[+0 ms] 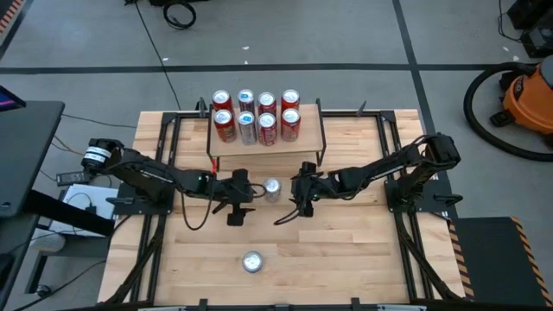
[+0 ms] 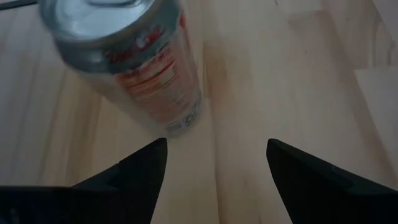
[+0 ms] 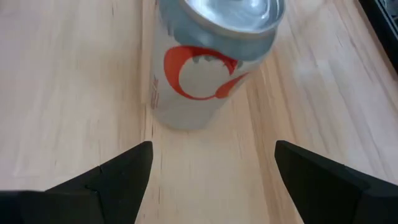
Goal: Place canned beverage on shelf
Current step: Put the red silver soda can on the shelf
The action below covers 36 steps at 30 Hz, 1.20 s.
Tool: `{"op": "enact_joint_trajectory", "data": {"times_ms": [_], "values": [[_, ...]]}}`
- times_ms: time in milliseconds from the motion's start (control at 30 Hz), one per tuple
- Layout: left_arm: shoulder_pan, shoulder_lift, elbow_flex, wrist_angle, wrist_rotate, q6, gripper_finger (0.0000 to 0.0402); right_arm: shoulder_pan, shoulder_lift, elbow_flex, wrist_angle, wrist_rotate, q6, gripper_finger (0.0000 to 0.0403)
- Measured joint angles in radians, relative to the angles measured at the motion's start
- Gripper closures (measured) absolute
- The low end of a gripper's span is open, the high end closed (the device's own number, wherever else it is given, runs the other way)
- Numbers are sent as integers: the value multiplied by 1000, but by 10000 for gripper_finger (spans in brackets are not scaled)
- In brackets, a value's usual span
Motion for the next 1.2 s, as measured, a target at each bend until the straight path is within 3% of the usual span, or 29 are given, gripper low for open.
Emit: {"op": "enact_joint_trajectory", "data": {"times_ms": [267, 433, 600, 900, 1200], "values": [[10, -38, -104, 158, 9, 100, 116, -14, -22, 10, -6, -42, -44, 53], [53, -65, -185, 245, 13, 175, 116, -40, -57, 9, -27, -74, 11, 50], [108, -79, -258, 400, 106, 205, 116, -46, -66, 49, -61, -76, 101, 50], [175, -78, -378, 717, 140, 74, 116, -37, -34, 177, -99, -89, 32, 49], [169, -78, -379, 723, 141, 17, 116, -16, -14, 213, -49, -82, 4, 49]]}}
